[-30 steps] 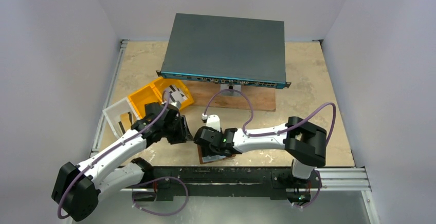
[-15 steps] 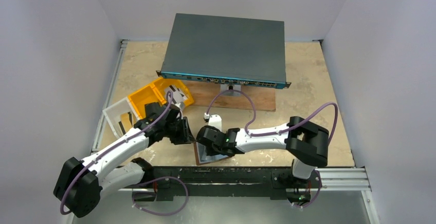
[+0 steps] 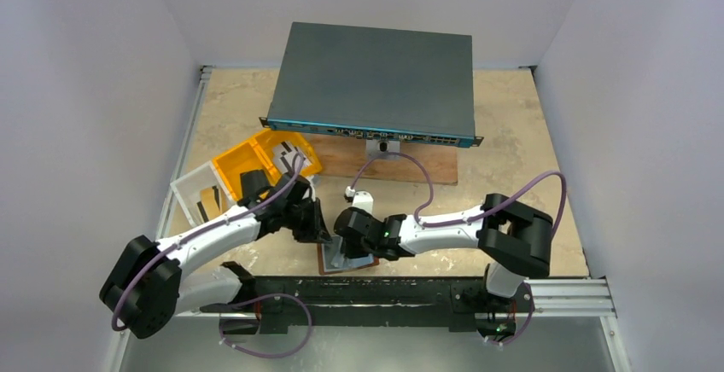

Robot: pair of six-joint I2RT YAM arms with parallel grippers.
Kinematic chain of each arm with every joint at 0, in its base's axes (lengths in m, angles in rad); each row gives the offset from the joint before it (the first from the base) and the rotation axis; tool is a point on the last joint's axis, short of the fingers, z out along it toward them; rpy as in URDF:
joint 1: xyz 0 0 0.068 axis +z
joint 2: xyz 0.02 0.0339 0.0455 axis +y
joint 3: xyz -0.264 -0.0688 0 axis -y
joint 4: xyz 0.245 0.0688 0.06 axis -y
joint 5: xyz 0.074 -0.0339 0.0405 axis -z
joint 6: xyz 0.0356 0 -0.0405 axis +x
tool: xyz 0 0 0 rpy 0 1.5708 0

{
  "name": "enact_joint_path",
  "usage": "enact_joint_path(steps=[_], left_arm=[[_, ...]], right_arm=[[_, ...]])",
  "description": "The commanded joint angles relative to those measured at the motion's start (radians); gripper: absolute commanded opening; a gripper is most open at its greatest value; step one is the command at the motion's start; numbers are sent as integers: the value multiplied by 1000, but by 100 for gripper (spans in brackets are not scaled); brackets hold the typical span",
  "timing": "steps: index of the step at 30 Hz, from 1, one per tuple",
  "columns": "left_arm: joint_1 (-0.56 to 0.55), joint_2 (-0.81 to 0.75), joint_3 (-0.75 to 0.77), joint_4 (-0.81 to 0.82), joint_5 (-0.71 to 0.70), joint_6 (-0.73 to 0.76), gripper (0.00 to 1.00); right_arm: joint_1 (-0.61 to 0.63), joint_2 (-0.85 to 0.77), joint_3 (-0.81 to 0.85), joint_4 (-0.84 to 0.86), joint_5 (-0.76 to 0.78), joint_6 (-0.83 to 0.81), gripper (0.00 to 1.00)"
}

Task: Take the credit cards out of the card holder
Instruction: Remove the credit card from the card holder.

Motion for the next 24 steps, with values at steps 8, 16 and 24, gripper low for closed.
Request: enact_joint_path(steps=[8, 16, 24], left_arm=[[-31, 163, -44, 150, 32, 5, 0], [-37, 230, -34, 135, 14, 20, 0], [-46, 228, -15, 103, -6, 36, 0]], right_arm=[[-16, -74, -107, 35, -15, 33, 0], [-43, -185, -197, 125, -27, 48, 1], [-87, -285, -275, 234, -61, 60, 16]])
